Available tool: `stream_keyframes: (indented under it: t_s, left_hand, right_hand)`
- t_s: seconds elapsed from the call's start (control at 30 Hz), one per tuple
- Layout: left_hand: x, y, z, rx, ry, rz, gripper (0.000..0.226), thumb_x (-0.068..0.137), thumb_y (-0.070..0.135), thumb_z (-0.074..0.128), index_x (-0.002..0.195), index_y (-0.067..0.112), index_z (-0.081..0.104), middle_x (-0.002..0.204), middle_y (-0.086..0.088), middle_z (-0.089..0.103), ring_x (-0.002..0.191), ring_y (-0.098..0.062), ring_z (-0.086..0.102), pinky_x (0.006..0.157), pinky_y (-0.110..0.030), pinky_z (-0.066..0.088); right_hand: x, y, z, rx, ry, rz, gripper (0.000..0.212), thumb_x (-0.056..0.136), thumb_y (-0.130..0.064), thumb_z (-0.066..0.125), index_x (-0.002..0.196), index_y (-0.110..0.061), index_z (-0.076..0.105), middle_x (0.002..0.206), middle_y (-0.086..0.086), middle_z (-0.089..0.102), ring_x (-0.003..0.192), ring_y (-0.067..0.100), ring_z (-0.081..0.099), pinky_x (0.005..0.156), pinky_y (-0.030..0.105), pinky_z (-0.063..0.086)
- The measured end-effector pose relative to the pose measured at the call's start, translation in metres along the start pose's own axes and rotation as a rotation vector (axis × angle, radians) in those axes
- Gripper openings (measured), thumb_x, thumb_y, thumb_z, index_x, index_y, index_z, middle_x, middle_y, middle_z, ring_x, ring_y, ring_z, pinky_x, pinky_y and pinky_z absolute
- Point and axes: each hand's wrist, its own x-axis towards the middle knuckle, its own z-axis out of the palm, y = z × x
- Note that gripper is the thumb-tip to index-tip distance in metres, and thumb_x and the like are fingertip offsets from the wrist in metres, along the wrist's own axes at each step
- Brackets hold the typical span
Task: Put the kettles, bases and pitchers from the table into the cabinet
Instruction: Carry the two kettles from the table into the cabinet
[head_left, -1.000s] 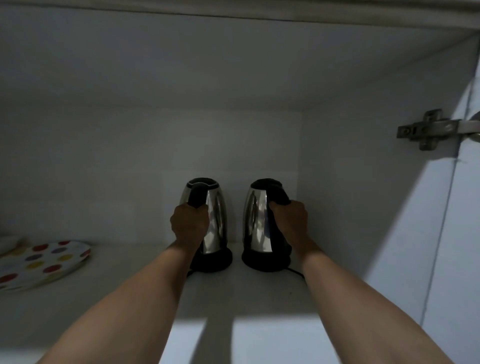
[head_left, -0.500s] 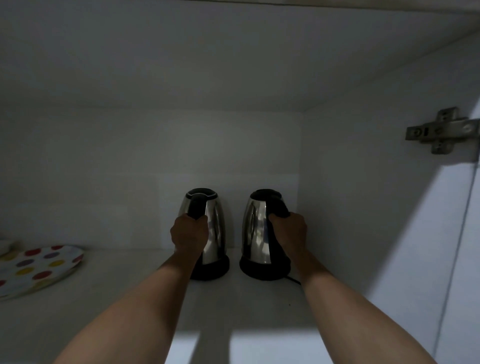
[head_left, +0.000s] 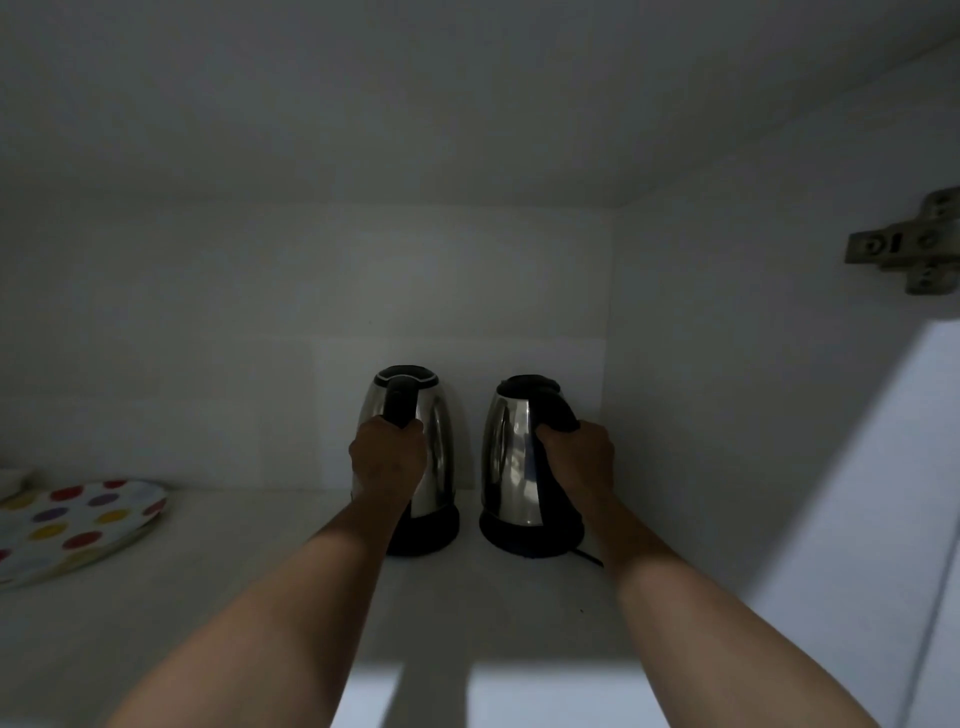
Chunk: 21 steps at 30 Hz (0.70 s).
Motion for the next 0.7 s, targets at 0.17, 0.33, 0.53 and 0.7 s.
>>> stream_keyframes:
  t_s: [0.17,0.33,0.53,0.7]
  left_hand:
    - [-0.005,0.004,0.004,0.025,0.033,0.005,0.03,0.088,0.025,0.062,0.096,-0.003,0.067,0.088,-0.016,0.067,0.072,-0.028,0.056,0.064,-0.031,0.043]
    - [-0.008,0.006,0.006,0.055,0.01,0.031,0.03,0.09,0.024,0.06,0.097,-0.005,0.066,0.085,-0.015,0.064,0.076,-0.03,0.059,0.066,-0.03,0.043]
    - [-0.009,0.0,0.006,0.089,0.018,0.062,0.029,0.091,0.024,0.059,0.097,-0.004,0.066,0.088,-0.015,0.065,0.069,-0.024,0.052,0.061,-0.029,0.039]
    - [-0.01,-0.004,0.009,0.066,-0.01,0.038,0.03,0.092,0.024,0.059,0.098,-0.005,0.066,0.086,-0.015,0.063,0.073,-0.027,0.054,0.065,-0.03,0.041]
  right_hand:
    - [0.002,0.002,-0.002,0.011,-0.021,0.003,0.024,0.082,-0.027,0.074,0.067,-0.014,0.061,0.074,0.009,0.065,0.073,0.027,0.066,0.062,0.03,0.047]
    - [0.003,0.004,-0.003,0.008,-0.027,0.005,0.021,0.083,-0.028,0.073,0.073,-0.012,0.064,0.07,0.006,0.064,0.072,0.027,0.066,0.062,0.029,0.047]
    - [0.002,0.006,-0.003,0.007,-0.015,0.003,0.019,0.082,-0.029,0.074,0.076,-0.012,0.066,0.077,0.01,0.067,0.076,0.029,0.068,0.065,0.031,0.049]
    - [-0.001,0.005,-0.001,-0.003,-0.014,0.003,0.019,0.084,-0.028,0.072,0.078,-0.011,0.066,0.078,0.01,0.066,0.075,0.027,0.066,0.064,0.029,0.046]
